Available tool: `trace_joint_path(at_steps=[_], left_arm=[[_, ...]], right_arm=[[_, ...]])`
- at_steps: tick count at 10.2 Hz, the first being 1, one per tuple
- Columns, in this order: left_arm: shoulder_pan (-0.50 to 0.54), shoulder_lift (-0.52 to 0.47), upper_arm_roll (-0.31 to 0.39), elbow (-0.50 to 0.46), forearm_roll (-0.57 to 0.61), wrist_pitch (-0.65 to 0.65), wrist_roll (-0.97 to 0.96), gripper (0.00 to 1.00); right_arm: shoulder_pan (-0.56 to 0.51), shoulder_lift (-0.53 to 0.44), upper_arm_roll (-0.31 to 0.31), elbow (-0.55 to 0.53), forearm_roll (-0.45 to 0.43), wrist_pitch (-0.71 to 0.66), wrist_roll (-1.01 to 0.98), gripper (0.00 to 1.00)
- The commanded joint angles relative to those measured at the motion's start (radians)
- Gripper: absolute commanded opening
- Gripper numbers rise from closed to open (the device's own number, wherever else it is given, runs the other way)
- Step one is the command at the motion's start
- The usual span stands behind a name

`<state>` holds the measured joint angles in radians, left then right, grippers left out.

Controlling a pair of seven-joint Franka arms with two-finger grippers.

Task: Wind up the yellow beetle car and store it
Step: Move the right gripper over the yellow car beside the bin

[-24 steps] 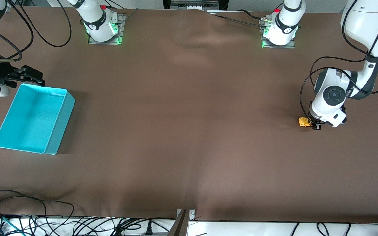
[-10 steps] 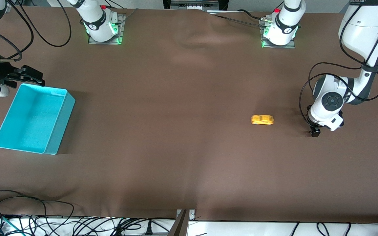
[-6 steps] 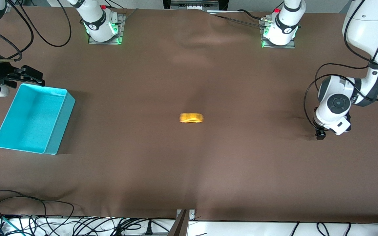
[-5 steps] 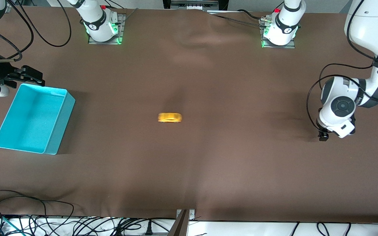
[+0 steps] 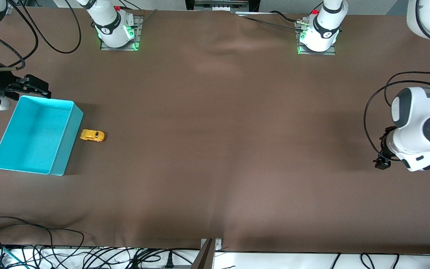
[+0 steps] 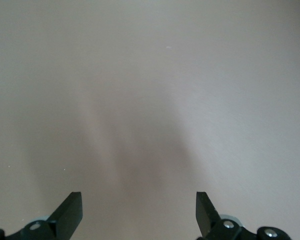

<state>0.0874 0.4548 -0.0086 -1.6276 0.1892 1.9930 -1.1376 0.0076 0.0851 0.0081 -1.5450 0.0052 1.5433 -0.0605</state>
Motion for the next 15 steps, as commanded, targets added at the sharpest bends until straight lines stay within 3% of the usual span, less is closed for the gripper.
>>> trace_joint_path(at_steps=[1, 3, 5, 8, 10, 12, 15], left_arm=[[0.002, 0.010, 0.001, 0.144, -0.089, -0.129, 0.251, 1.00], [0.003, 0.008, -0.001, 0.208, -0.094, -0.201, 0.500, 1.00], [0.002, 0.002, -0.002, 0.241, -0.158, -0.224, 0.588, 1.00], [0.002, -0.066, -0.031, 0.244, -0.165, -0.227, 0.792, 1.00], [0.003, -0.076, -0.079, 0.242, -0.152, -0.232, 0.797, 1.00], [0.008, -0.116, -0.117, 0.229, -0.151, -0.328, 0.904, 1.00], [0.009, -0.117, -0.117, 0.238, -0.154, -0.336, 0.920, 1.00]], right_arm=[[-0.003, 0.005, -0.002, 0.017, 0.019, -0.008, -0.018, 1.00], [-0.003, 0.005, -0.002, 0.017, 0.019, -0.008, -0.018, 1.00], [-0.001, 0.005, -0.002, 0.017, 0.025, -0.009, -0.018, 1.00], [0.003, 0.013, 0.001, 0.019, 0.059, -0.008, -0.018, 1.00], [0.002, 0.028, 0.001, 0.016, 0.058, -0.020, -0.019, 1.00], [-0.003, 0.048, 0.000, 0.016, 0.055, -0.012, -0.019, 1.00], [-0.001, 0.102, 0.000, 0.019, 0.056, 0.004, -0.021, 1.00]])
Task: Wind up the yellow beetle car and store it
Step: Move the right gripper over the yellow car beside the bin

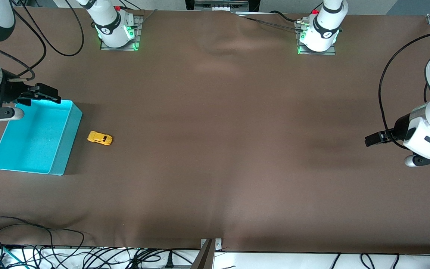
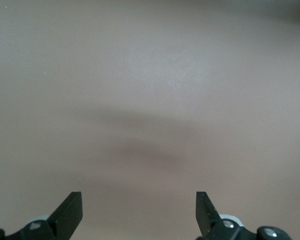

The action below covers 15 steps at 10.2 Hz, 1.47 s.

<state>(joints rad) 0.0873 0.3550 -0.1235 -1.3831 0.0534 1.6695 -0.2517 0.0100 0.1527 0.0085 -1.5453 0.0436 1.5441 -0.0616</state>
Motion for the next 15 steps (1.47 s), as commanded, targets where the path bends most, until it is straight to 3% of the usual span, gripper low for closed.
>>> trace_joint_path(at_steps=[1, 3, 5, 11, 15], left_arm=[[0.011, -0.018, -0.001, -0.004, -0.021, -0.013, 0.037, 1.00], [0.012, -0.019, -0.001, -0.002, -0.021, -0.013, 0.043, 1.00], [0.012, -0.019, -0.001, 0.001, -0.018, -0.013, 0.049, 1.00], [0.006, -0.022, -0.004, 0.002, -0.029, -0.013, 0.091, 1.00], [0.005, -0.024, -0.010, 0.003, -0.029, -0.013, 0.086, 1.00]], right_arm=[[0.004, 0.051, -0.001, 0.013, 0.024, 0.034, -0.030, 1.00], [0.005, 0.050, 0.011, -0.060, 0.021, 0.128, -0.097, 1.00], [0.004, 0.009, 0.013, -0.207, 0.021, 0.288, -0.235, 1.00], [-0.027, 0.002, 0.013, -0.487, 0.021, 0.617, -0.826, 1.00], [-0.027, 0.034, 0.030, -0.570, 0.015, 0.749, -1.018, 1.00]])
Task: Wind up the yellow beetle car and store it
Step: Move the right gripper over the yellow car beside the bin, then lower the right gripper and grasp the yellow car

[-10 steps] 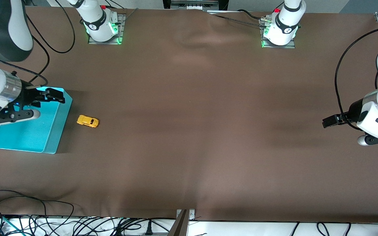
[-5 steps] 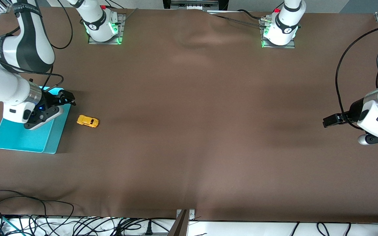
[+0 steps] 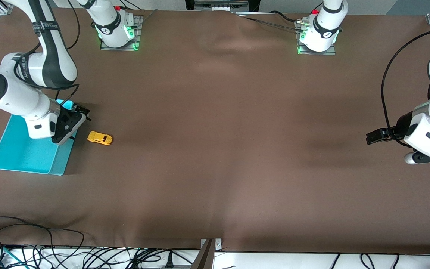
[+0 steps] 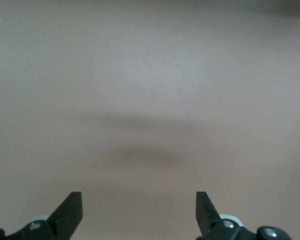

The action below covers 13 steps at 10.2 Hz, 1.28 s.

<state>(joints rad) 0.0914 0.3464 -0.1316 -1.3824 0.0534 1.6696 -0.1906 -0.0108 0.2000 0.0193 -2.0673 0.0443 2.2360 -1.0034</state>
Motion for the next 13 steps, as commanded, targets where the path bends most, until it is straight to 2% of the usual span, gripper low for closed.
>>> trace_joint_path(at_steps=[1, 6, 10, 13], left_arm=[[0.001, -0.017, -0.003, 0.005, -0.030, -0.013, 0.023, 1.00], [-0.001, -0.044, -0.039, 0.003, -0.033, -0.013, 0.023, 1.00], [-0.002, -0.044, -0.040, 0.003, -0.033, -0.013, 0.022, 1.00], [-0.001, -0.044, -0.040, 0.003, -0.033, -0.013, 0.022, 1.00]], right_arm=[[-0.008, -0.008, 0.030, -0.088, 0.014, 0.135, -0.101, 1.00], [-0.031, 0.136, 0.031, -0.108, 0.012, 0.338, -0.243, 1.00], [-0.034, 0.214, 0.031, -0.108, 0.011, 0.419, -0.277, 1.00], [-0.034, 0.234, 0.031, -0.108, 0.012, 0.436, -0.280, 1.00]])
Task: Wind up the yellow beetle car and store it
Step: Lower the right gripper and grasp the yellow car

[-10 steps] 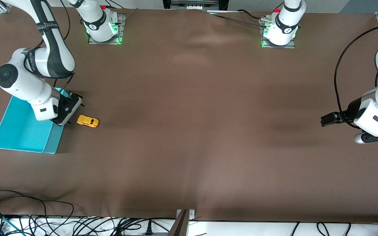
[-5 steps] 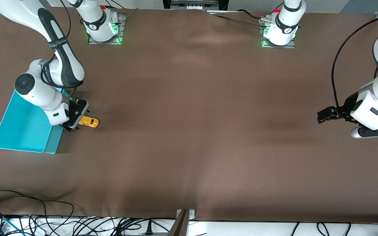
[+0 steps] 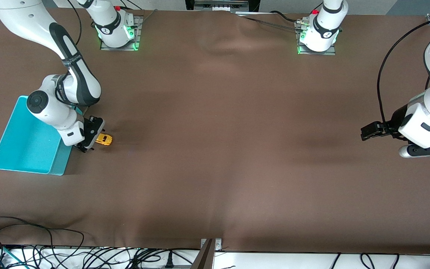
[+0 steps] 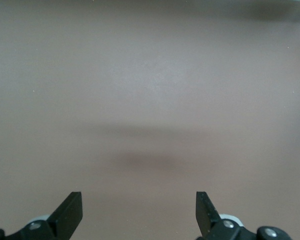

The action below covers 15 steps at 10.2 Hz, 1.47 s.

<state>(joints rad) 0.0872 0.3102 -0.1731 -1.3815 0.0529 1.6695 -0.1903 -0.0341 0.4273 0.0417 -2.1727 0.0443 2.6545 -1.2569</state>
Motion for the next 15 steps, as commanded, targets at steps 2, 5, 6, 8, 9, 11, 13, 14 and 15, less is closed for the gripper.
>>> trace_joint_path(at_steps=[2, 5, 6, 8, 9, 11, 13, 14, 15], left_arm=[[0.006, -0.008, 0.003, 0.002, -0.033, -0.013, 0.022, 1.00], [0.011, -0.007, 0.004, 0.002, -0.033, -0.013, 0.022, 1.00], [0.011, -0.007, 0.003, 0.002, -0.033, -0.013, 0.022, 1.00], [0.011, -0.007, 0.004, 0.002, -0.033, -0.013, 0.022, 1.00], [0.011, -0.007, 0.004, 0.002, -0.033, -0.013, 0.022, 1.00], [0.012, -0.007, 0.004, 0.002, -0.033, -0.013, 0.022, 1.00], [0.012, -0.007, 0.004, 0.002, -0.033, -0.013, 0.022, 1.00], [0.012, -0.007, 0.004, 0.002, -0.033, -0.013, 0.022, 1.00], [0.012, -0.007, 0.004, 0.002, -0.033, -0.013, 0.022, 1.00]], right_arm=[[-0.010, 0.016, 0.009, -0.001, 0.012, 0.019, -0.027, 1.00], [-0.010, 0.022, 0.009, -0.002, 0.014, 0.025, -0.027, 0.88], [-0.010, 0.024, 0.009, -0.002, 0.014, 0.025, -0.039, 0.76], [-0.010, 0.022, 0.009, -0.002, 0.014, 0.025, -0.075, 0.39], [-0.010, 0.021, 0.009, -0.002, 0.014, 0.024, -0.075, 0.20], [-0.010, -0.001, 0.010, -0.002, 0.016, -0.005, -0.084, 0.00], [-0.010, -0.074, 0.026, 0.002, 0.014, -0.118, -0.084, 0.00], [-0.010, -0.125, 0.044, 0.004, 0.014, -0.180, -0.084, 0.00], [-0.010, -0.163, 0.052, 0.008, 0.014, -0.241, -0.084, 0.00]])
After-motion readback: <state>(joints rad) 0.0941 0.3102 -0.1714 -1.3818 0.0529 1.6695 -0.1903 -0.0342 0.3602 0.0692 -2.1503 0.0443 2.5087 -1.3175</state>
